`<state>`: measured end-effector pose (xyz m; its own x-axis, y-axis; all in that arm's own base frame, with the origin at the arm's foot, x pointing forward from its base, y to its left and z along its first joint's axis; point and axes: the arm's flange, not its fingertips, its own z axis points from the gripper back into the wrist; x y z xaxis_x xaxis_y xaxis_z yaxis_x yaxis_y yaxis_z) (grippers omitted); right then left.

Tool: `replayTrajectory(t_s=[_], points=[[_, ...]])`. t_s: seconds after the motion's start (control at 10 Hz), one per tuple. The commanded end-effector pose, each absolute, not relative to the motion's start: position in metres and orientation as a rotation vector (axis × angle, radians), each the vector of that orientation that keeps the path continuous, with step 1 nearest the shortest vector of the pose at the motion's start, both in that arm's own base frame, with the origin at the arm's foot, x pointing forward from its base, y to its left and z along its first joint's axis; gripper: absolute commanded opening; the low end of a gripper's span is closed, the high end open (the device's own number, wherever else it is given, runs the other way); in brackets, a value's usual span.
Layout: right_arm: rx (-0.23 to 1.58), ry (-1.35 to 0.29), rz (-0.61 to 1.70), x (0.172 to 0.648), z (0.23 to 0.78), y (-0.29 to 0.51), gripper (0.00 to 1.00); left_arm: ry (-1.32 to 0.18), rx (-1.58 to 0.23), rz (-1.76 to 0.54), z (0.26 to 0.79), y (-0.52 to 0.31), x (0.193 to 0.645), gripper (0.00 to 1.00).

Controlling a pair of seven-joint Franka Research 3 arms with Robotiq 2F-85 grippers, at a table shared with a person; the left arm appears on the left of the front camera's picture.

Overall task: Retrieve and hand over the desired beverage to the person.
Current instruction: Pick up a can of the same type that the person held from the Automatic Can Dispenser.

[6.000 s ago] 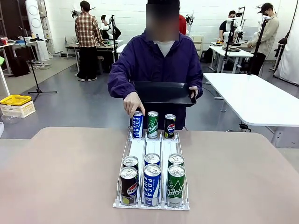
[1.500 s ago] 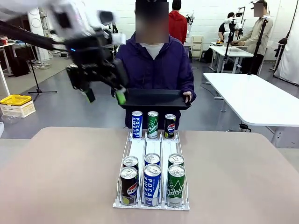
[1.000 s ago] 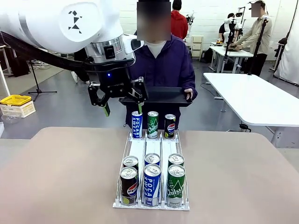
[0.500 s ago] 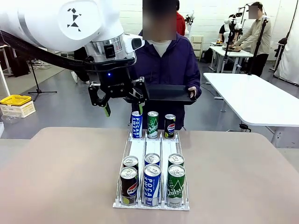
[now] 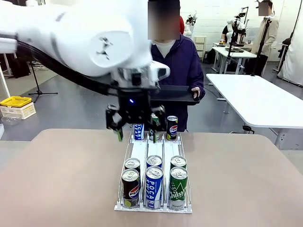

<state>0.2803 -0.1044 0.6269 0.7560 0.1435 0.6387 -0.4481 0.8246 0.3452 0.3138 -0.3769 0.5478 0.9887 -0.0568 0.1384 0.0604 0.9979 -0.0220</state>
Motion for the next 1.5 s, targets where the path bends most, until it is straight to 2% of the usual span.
replayTrajectory(t_s=[0.0,0.9,1.4], points=[[0.540,-0.646,0.352,0.283,0.627,-0.105,1.00,-0.093,0.031,-0.018,0.538,-0.405,0.315,1.00],[0.540,-0.646,0.352,0.283,0.627,-0.105,1.00,0.051,-0.035,-0.034,0.461,-0.417,0.327,1.00],[0.540,-0.646,0.352,0.283,0.627,-0.105,1.00,-0.021,-0.041,-0.077,0.450,-0.414,0.332,1.00]])
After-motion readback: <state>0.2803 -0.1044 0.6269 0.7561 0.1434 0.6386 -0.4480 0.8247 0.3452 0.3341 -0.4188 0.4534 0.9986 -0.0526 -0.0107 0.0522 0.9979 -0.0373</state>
